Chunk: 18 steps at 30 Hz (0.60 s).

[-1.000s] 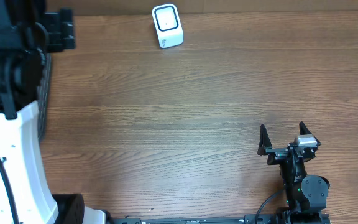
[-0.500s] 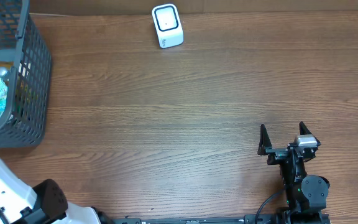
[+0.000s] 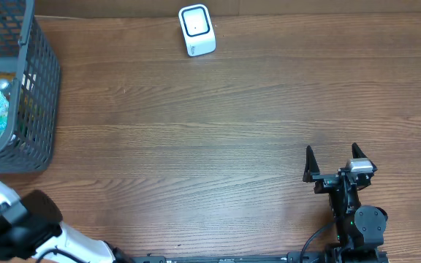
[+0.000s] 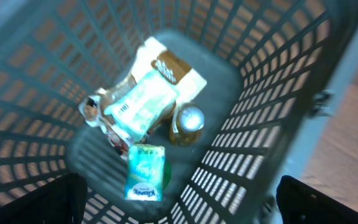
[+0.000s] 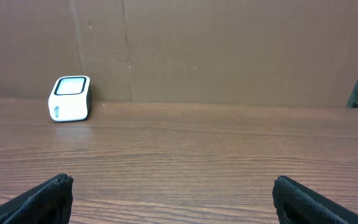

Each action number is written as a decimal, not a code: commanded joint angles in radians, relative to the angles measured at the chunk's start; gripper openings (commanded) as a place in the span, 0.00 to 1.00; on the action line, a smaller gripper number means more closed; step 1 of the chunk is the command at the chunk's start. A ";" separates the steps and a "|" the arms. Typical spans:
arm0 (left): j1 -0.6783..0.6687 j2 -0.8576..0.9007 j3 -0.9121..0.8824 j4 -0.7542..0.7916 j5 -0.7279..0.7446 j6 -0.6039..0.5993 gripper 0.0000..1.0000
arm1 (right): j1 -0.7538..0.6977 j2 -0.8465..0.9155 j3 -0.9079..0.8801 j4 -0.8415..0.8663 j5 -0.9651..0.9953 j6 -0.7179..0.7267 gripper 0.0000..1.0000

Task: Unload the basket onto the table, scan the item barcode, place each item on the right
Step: 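Move the left gripper up and into the grey basket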

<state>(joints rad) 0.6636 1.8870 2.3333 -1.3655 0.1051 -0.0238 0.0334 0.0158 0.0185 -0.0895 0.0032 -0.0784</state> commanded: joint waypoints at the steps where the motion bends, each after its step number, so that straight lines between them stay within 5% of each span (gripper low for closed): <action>1: 0.004 0.055 -0.007 0.002 0.019 -0.009 0.99 | 0.000 -0.002 -0.011 0.005 -0.006 -0.001 1.00; 18: 0.003 0.301 -0.007 0.009 0.027 -0.006 1.00 | 0.000 -0.002 -0.011 0.005 -0.006 -0.001 1.00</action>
<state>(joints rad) 0.6636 2.1498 2.3295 -1.3552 0.1200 -0.0238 0.0334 0.0158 0.0185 -0.0898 0.0036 -0.0784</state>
